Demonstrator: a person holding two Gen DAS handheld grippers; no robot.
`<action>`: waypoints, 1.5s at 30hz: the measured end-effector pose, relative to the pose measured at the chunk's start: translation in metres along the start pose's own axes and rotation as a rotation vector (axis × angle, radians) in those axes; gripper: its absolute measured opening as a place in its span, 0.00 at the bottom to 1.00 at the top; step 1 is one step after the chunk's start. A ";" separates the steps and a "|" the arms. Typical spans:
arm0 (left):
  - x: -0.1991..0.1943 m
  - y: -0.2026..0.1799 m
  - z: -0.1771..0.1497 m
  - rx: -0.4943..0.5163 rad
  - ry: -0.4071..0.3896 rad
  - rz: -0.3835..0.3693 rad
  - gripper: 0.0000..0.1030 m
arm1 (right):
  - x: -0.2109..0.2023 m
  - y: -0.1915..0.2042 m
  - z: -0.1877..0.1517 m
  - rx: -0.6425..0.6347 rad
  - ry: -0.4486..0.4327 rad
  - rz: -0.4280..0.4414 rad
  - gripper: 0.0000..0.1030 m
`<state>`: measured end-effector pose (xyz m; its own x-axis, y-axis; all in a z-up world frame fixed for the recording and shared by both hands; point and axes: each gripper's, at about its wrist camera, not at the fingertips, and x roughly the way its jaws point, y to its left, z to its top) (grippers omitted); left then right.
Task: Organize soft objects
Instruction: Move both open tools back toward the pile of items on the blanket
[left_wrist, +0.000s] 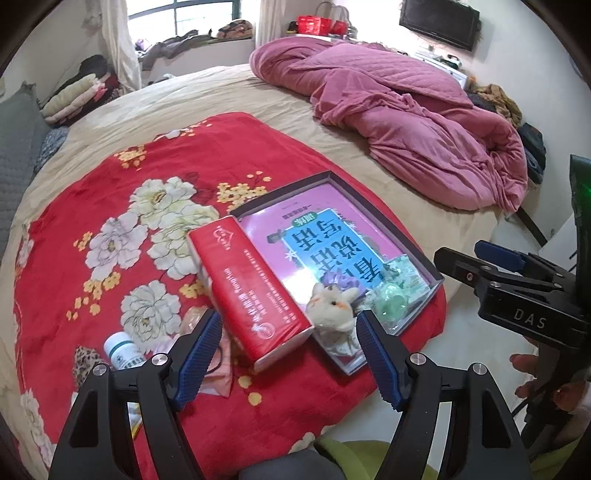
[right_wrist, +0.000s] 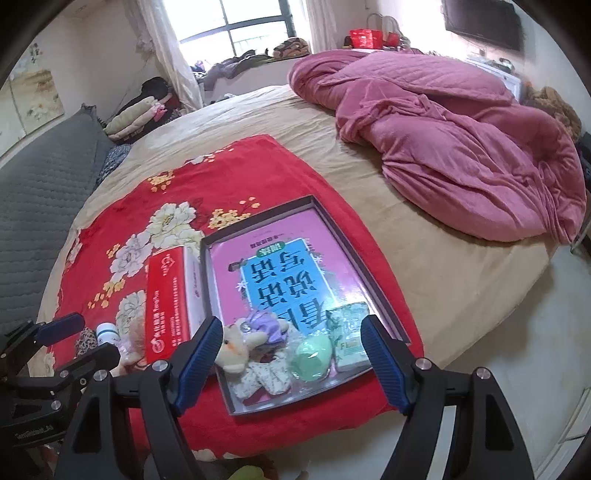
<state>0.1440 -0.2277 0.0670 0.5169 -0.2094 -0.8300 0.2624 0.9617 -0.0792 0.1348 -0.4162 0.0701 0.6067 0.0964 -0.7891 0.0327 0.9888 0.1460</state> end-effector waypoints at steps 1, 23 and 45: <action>-0.002 0.003 -0.002 -0.007 -0.001 0.002 0.74 | -0.002 0.004 0.000 -0.006 -0.003 0.005 0.74; -0.058 0.102 -0.042 -0.174 -0.055 0.073 0.74 | -0.040 0.107 0.004 -0.162 -0.068 0.112 0.75; -0.104 0.222 -0.093 -0.402 -0.088 0.189 0.74 | -0.046 0.197 -0.010 -0.317 -0.063 0.206 0.75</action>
<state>0.0727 0.0245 0.0842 0.5973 -0.0210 -0.8018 -0.1713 0.9733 -0.1531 0.1053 -0.2247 0.1294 0.6229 0.2991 -0.7229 -0.3361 0.9367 0.0980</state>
